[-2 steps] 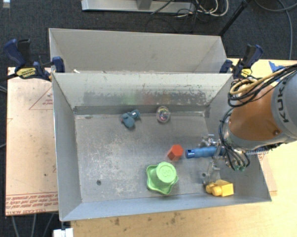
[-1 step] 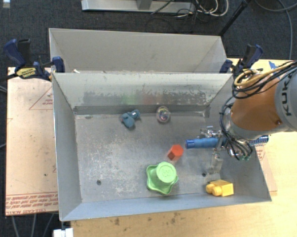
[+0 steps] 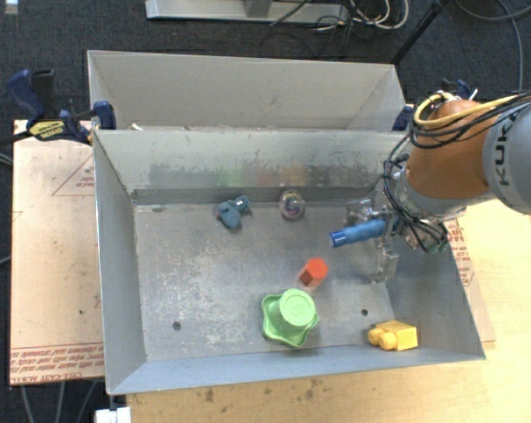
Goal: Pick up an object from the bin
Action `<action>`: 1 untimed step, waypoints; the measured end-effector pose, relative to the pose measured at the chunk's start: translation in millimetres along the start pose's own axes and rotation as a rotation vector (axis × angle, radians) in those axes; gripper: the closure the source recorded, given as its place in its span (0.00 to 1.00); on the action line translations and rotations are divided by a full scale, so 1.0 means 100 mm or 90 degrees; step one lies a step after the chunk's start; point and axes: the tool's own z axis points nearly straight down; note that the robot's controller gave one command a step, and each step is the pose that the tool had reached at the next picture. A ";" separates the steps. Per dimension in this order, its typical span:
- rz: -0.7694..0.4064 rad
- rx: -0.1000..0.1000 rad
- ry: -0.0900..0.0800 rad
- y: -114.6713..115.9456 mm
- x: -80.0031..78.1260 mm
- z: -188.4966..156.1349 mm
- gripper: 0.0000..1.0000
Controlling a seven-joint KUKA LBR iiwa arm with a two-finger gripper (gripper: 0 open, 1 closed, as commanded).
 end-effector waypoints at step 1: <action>-0.002 0.000 -0.005 0.02 -0.04 -0.02 0.00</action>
Offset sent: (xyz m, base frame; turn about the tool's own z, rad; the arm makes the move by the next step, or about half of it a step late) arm 0.0000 0.0000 0.0000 0.0000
